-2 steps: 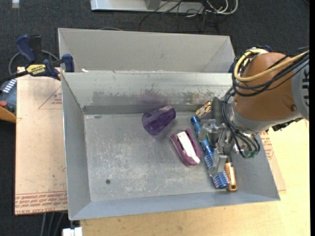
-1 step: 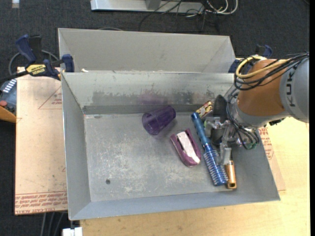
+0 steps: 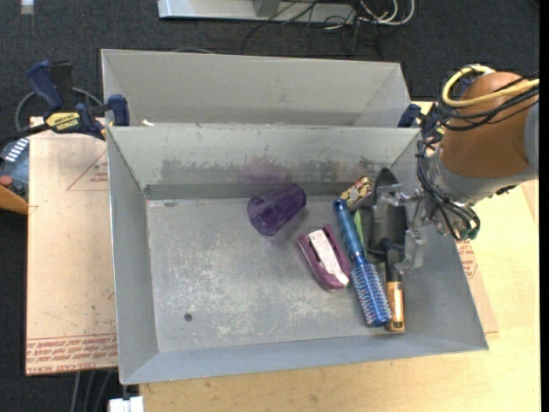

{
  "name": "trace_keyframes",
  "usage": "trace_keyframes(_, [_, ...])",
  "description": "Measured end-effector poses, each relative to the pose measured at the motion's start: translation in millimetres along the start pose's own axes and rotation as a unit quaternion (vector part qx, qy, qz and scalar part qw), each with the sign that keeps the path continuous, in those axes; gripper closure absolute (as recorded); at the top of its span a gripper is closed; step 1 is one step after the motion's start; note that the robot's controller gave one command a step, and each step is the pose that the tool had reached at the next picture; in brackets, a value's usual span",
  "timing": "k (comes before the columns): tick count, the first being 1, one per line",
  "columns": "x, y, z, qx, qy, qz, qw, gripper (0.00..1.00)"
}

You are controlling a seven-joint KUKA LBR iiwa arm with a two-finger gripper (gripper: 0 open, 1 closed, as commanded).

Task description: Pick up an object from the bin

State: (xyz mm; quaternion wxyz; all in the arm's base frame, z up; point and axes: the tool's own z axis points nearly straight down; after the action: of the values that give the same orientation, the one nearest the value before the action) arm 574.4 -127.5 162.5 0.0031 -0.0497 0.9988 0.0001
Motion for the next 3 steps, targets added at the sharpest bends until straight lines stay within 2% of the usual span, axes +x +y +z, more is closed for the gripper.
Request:
trace_keyframes(1, [-74.4, 2.2, 56.0, -0.002, 0.0005, -0.189, 0.9820, 0.00])
trace_keyframes(2, [-68.9, -0.8, 85.9, 0.003, -0.0098, -0.247, 0.9690, 0.00])
trace_keyframes(3, [-85.7, -7.2, 84.4, -0.004, -0.0052, -0.387, 0.9221, 1.00])
